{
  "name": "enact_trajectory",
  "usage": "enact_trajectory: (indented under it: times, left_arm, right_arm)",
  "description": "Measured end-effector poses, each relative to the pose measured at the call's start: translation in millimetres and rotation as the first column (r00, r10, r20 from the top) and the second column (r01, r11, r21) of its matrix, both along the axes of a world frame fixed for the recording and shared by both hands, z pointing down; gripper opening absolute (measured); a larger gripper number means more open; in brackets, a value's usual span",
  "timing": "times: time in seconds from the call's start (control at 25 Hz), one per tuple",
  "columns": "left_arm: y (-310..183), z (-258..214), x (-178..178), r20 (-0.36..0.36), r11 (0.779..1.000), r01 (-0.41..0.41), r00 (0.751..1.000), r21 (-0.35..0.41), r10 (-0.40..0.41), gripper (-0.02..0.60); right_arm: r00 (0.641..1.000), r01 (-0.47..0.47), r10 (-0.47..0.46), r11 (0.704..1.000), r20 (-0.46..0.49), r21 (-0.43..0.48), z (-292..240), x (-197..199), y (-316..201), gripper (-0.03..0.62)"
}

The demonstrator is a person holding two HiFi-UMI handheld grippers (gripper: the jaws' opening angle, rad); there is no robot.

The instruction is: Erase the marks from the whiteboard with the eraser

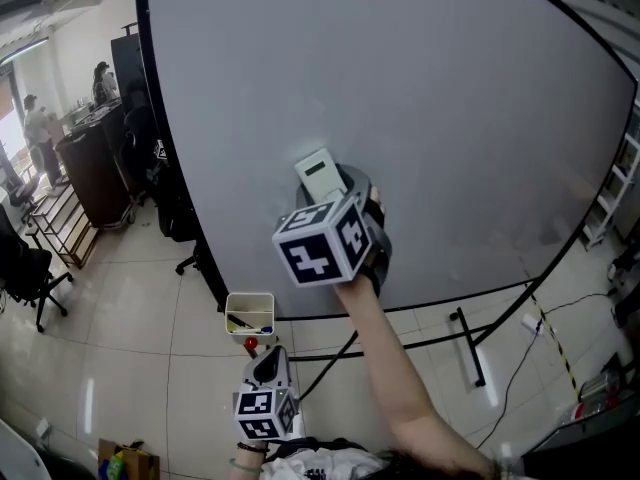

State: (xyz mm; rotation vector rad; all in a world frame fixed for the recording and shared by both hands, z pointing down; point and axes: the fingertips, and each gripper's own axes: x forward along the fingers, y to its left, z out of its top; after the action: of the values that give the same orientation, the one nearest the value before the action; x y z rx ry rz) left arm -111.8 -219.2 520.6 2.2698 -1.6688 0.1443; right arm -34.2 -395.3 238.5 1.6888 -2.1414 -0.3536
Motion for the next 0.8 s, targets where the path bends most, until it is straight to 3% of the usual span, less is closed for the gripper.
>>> enact_trajectory:
  times: [0.08,0.2,0.28,0.36,0.44,0.52,0.64,0.72,0.8]
  left_arm:
    - [0.7,-1.2,-0.1,-0.001,1.0,0.002,1.0,0.001,-0.002,-0.003]
    - [1.1,-0.2,-7.4,0.001,1.0,0.013,1.0,0.005,-0.013,-0.003]
    - [2.2,0.1,-14.3,-0.001,1.0,0.03,1.0,0.003,-0.03,-0.003]
    - [4.1,0.0,-15.6,-0.006,0.999,0.035,0.999,-0.002,-0.035,-0.003]
    - [4.7,0.4,-14.4,-0.009,0.999,0.033,0.999,-0.001,-0.033,-0.003]
    - [5.5,-0.4,-14.6,-0.01,0.999,0.034,0.999,-0.003,-0.034,-0.003]
    - [4.2,-3.5,-16.4,-0.009,0.999,0.035,0.999,0.001,-0.035,-0.003]
    - [3.7,-5.2,-19.5,-0.006,0.999,0.04,0.999,0.004,-0.04,-0.003]
    - [3.1,-6.6,-23.0,-0.003,0.999,0.049,0.999,0.013,-0.049,-0.003]
  right_arm:
    - [0.997,-0.015,0.011,0.999,-0.078,-0.047,52.5,-2.2,0.4,0.279]
    - [0.997,0.028,-0.039,0.99,-0.074,-0.141,101.0,-9.9,1.3,0.278]
    - [0.998,0.047,-0.052,0.993,-0.041,-0.112,73.9,-10.9,0.4,0.276]
    - [0.998,0.057,-0.057,0.998,0.016,-0.015,8.1,-8.2,-0.5,0.276]
    - [0.996,0.045,-0.05,0.996,0.067,0.078,-58.7,-2.4,-1.0,0.276]
    - [0.997,0.016,-0.024,0.994,0.076,0.109,-86.0,0.8,-0.9,0.276]
    - [0.998,-0.026,0.028,0.999,-0.056,0.041,-28.5,-7.6,-1.2,0.279]
    - [0.992,-0.017,0.008,0.998,-0.126,-0.067,44.4,-17.2,-0.2,0.279]
    - [0.992,0.023,-0.049,0.978,-0.119,-0.208,103.7,-23.6,2.1,0.279]
